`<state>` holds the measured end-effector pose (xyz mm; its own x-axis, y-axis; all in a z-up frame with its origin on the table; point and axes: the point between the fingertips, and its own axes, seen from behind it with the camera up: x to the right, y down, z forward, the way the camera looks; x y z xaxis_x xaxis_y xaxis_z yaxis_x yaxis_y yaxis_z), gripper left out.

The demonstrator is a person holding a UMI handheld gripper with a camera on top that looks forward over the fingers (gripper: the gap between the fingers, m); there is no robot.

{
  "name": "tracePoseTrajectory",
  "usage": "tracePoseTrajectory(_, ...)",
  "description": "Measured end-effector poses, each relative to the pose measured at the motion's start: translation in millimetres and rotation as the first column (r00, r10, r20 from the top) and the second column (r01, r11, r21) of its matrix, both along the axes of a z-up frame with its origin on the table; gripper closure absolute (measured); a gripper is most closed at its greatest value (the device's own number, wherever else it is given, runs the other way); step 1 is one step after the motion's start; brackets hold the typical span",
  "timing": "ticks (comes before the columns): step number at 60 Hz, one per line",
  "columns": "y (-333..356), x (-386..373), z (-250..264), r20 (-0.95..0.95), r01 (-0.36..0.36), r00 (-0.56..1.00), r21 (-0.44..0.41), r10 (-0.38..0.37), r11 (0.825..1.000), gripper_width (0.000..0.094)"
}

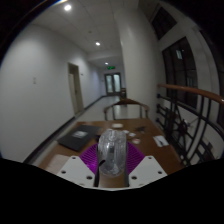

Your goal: Arrange mouse

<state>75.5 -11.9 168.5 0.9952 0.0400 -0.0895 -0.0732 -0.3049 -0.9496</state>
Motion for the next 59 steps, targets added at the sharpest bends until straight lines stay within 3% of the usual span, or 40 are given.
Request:
tracePoseTrajectory(6,-2,-106,9,-0.022,-0.114,0.993,0.022,0.115,0.993,0.0601)
tracePoseTrajectory(11,-2,-173,-34,-0.022,-0.16,0.987,-0.069,0.159,0.985,0.0602)
tracePoseTrajectory(16,9,-201,-90,0.013,-0.137,0.99,-0.173,0.141,0.975,0.0603)
tracePoseTrajectory(24,4,-214,-155,0.065,-0.099,0.991,-0.271,0.121,0.958,0.06)
tracePoseTrajectory(30,-3,-211,-184,0.065,-0.085,0.991,-0.337,0.114,0.938,0.0505)
tracePoseTrajectory(32,0,-211,-184,0.073,-0.088,0.99,-0.325,0.118,0.942,0.0467)
tracePoseTrajectory(37,-3,-212,-184,0.106,-0.121,0.98,-0.344,0.166,0.931,0.0373)
tracePoseTrajectory(44,-21,-220,-173,0.087,-0.238,0.955,-0.354,0.285,0.905,0.008)
tracePoseTrajectory(49,-46,-211,-160,0.066,-0.278,0.945,-0.356,0.321,0.892,0.0087)
tracePoseTrajectory(59,-98,-167,-126,0.027,-0.336,0.931,-0.323,0.364,0.885,0.0082)
